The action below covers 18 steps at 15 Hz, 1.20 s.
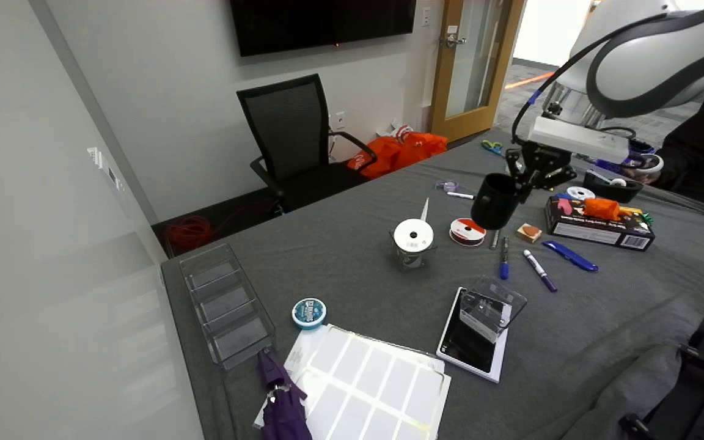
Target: Move the black cup forward and place the purple marker first then the blue blade cutter
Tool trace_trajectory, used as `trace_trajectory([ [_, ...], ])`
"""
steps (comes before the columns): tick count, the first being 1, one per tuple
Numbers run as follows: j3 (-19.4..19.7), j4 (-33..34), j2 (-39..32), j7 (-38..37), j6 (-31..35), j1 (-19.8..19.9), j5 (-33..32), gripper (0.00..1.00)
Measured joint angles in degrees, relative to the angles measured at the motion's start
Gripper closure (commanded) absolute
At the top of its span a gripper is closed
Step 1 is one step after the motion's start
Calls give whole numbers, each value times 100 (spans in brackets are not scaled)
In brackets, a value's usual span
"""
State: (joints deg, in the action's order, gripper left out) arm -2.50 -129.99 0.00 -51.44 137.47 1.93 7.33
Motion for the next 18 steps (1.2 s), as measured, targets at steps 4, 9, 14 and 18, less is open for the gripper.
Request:
trace_trajectory([
  [4, 222, 524, -826, -368, 116, -6, -56, 98],
  [9, 358, 1118, -1603, -403, 178, -22, 124, 98],
  [14, 495, 908, -2016, -81, 723, -26, 113, 98],
  [18, 578, 581, -2139, 101, 1086, -28, 115, 98],
])
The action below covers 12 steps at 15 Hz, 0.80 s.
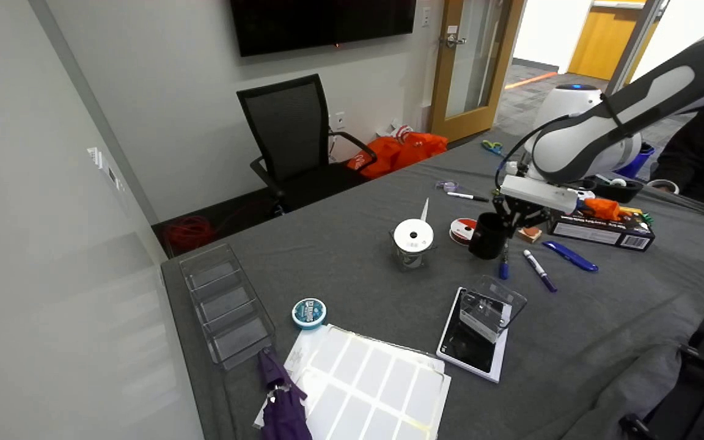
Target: Move the black cup forward and place the purple marker first then the blue blade cutter
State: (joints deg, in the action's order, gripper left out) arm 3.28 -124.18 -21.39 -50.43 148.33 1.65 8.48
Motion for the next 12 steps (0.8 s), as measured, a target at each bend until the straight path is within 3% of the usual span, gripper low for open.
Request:
trace_trajectory([
  [2, 9, -110, -30, 12, 108, -4, 11, 98],
  [3, 9, -152, -31, 12, 138, -10, 21, 69],
  [5, 10, -207, -32, 12, 201, -31, 59, 62],
  [12, 10, -170, 49, 219, 258, -54, 374, 13],
])
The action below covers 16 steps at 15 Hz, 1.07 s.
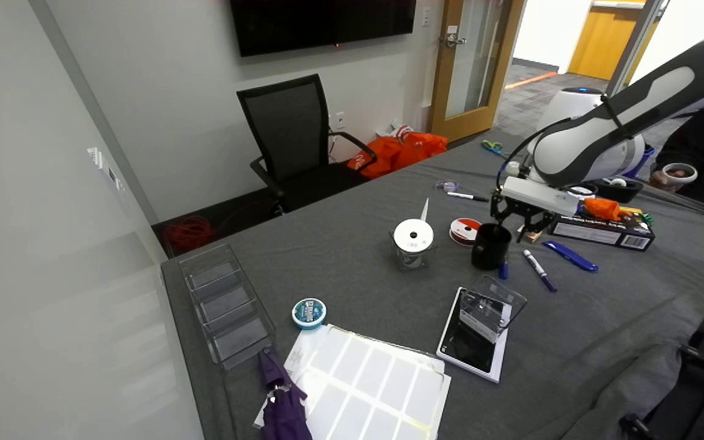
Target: Move the black cup forward and place the purple marker first then the blue blade cutter
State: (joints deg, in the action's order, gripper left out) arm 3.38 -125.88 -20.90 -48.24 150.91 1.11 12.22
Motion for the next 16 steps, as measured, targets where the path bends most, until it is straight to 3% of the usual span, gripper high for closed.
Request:
trace_trajectory([
  [3, -2, -73, 226, 457, -74, 33, 250, 0],
  [7, 167, -362, 895, 782, -741, 46, 18, 0],
  [11, 463, -730, 1705, 1459, -1725, 154, -957, 0],
  [16, 555, -884, 2038, 3007, -1760, 401, -1377, 0],
])
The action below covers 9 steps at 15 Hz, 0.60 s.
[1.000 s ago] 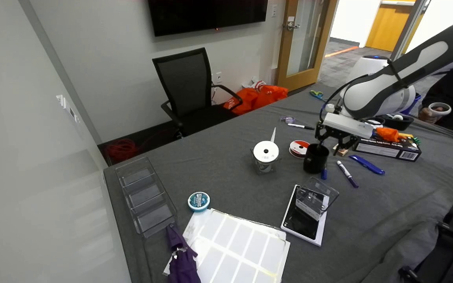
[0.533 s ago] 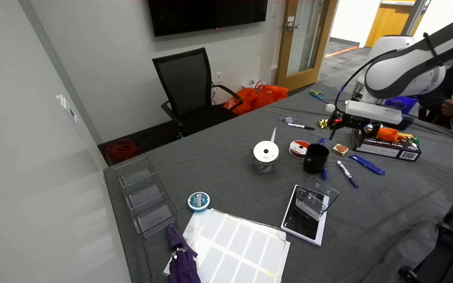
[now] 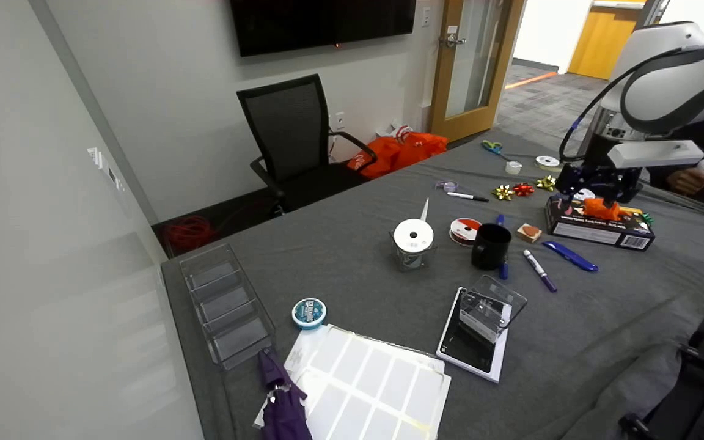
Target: Move the black cup forward and place the purple marker first then the blue blade cutter
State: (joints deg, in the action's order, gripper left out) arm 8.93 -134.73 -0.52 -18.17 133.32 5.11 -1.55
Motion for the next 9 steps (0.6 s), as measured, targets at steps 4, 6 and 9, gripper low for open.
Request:
trace_trajectory([
  [4, 0, -96, -56, 1230, 363, 29, 4, 0],
  [6, 0, -142, -133, 1551, 601, 35, -21, 0],
  [9, 0, -152, -175, 1639, 652, 36, -30, 0],
])
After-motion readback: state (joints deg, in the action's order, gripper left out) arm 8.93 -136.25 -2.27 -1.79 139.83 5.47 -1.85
